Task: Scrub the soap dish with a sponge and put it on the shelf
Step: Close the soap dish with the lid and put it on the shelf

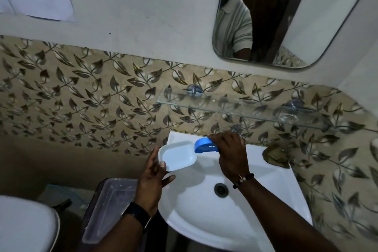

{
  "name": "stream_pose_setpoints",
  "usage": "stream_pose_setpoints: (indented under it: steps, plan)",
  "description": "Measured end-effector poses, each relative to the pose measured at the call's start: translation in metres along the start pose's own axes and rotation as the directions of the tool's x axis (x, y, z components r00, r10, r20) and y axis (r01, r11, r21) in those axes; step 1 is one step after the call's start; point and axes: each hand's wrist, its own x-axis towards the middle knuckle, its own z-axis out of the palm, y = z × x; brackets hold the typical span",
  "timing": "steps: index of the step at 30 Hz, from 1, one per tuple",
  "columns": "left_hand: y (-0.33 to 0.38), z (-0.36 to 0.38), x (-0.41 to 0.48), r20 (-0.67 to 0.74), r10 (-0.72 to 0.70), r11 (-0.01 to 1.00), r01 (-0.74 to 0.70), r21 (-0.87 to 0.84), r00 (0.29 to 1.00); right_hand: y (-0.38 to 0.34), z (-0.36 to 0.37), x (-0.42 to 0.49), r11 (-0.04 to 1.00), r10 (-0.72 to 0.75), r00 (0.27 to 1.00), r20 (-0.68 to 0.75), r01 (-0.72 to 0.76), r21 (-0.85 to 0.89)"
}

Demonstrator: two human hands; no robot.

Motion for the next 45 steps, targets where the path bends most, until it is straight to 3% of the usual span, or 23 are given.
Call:
stream_pose_setpoints:
  steps: [9, 17, 22, 25, 34, 42, 45]
  plan:
    - [0.000, 0.024, -0.006, 0.106, 0.074, 0.997, -0.074, 0.001, 0.992, -0.016, -0.017, -0.004, 0.973, 0.055, 0.995, -0.087, -0.034, 0.230]
    - [0.004, 0.054, -0.017, 0.292, 0.111, 0.989, -0.135, 0.065, 0.950, -0.043, -0.027, -0.013, 0.904, 0.228, 0.964, -0.139, -0.157, 0.397]
    - [0.009, 0.064, -0.016, 0.353, 0.123, 0.987, -0.152, 0.055, 0.927, -0.046, -0.023, -0.016, 0.901, 0.302, 0.917, -0.261, -0.186, 0.391]
    - [0.011, 0.070, -0.017, 0.339, 0.085, 0.995, -0.097, 0.016, 0.937, -0.043, -0.020, -0.019, 0.916, 0.301, 0.906, -0.297, -0.187, 0.356]
    - [0.018, 0.087, -0.020, 0.311, 0.178, 0.983, -0.186, -0.004, 0.934, -0.041, -0.021, -0.019, 0.927, 0.290, 0.900, -0.326, -0.180, 0.329]
    - [0.018, 0.082, -0.015, 0.356, 0.169, 0.985, -0.166, -0.039, 0.919, -0.039, -0.033, -0.015, 0.829, 0.378, 0.877, -0.295, -0.180, 0.529]
    - [0.015, 0.081, -0.014, 0.380, 0.171, 0.984, -0.176, -0.022, 0.909, -0.044, -0.036, -0.013, 0.742, 0.467, 0.848, -0.251, -0.222, 0.632]
